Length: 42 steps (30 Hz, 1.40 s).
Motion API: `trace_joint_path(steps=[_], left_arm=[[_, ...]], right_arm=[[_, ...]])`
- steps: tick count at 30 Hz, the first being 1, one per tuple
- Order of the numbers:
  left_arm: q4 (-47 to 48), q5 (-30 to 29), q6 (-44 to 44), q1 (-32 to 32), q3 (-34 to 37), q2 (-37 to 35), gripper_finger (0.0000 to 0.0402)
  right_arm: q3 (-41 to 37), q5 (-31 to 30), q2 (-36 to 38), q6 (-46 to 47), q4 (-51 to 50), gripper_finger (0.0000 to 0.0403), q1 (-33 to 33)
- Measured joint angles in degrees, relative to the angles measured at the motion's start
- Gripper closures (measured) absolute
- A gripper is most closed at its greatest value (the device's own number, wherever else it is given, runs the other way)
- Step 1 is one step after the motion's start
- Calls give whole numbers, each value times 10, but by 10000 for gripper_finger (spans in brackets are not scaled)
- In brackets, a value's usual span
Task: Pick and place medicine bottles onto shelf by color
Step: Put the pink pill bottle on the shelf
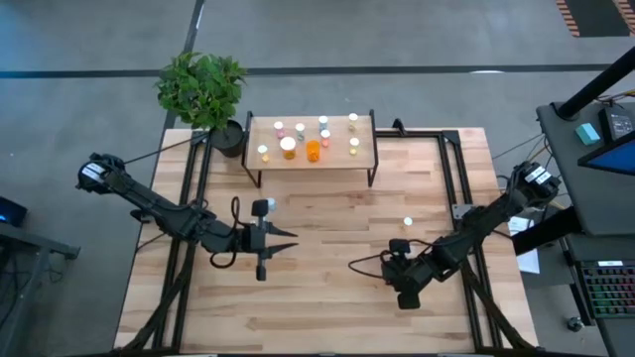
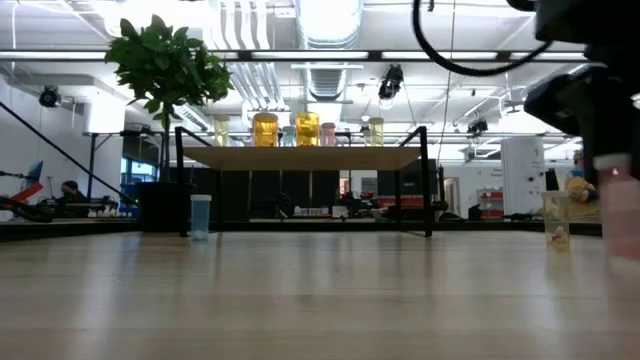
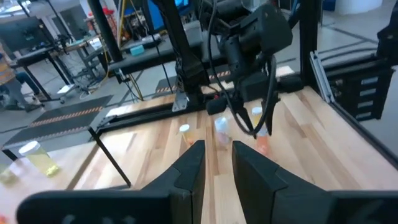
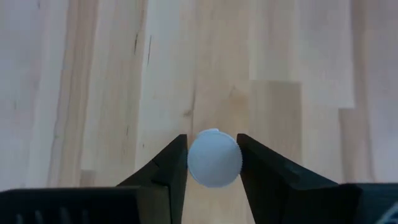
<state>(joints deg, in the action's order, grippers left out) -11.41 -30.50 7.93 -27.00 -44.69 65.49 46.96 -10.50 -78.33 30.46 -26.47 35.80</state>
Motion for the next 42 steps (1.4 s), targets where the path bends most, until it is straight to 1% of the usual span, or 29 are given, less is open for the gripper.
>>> trace_joint_path(steps=[5,9,14,19,21,25,29,32,35,37,42], left_arm=[[23,0,4,0,1,-28,339],[29,0,9,0,10,-45,339],[31,0,19,0,47,-71,339],[25,0,18,4,63,-98,339],[26,0,18,4,74,-107,339],[26,0,16,4,88,-128,339],[25,0,14,4,94,-139,339],[25,0,14,3,100,-144,339],[24,0,14,3,105,-147,339],[25,0,14,3,106,-147,339],[24,0,14,3,106,-147,339]], right_arm=[[48,0,1,4,-50,281,-30],[109,-1,1,-21,-86,284,-76],[214,4,-1,-76,-139,283,-159],[336,20,-19,-147,-194,283,-242],[390,28,-36,-173,-210,283,-275],[506,87,-92,-238,-267,283,-338],[617,97,-154,-305,-348,283,-392],[683,95,-193,-333,-403,283,-434],[723,98,-218,-331,-428,283,-470],[739,111,-231,-327,-437,282,-492],[747,109,-256,-334,-440,282,-534]])
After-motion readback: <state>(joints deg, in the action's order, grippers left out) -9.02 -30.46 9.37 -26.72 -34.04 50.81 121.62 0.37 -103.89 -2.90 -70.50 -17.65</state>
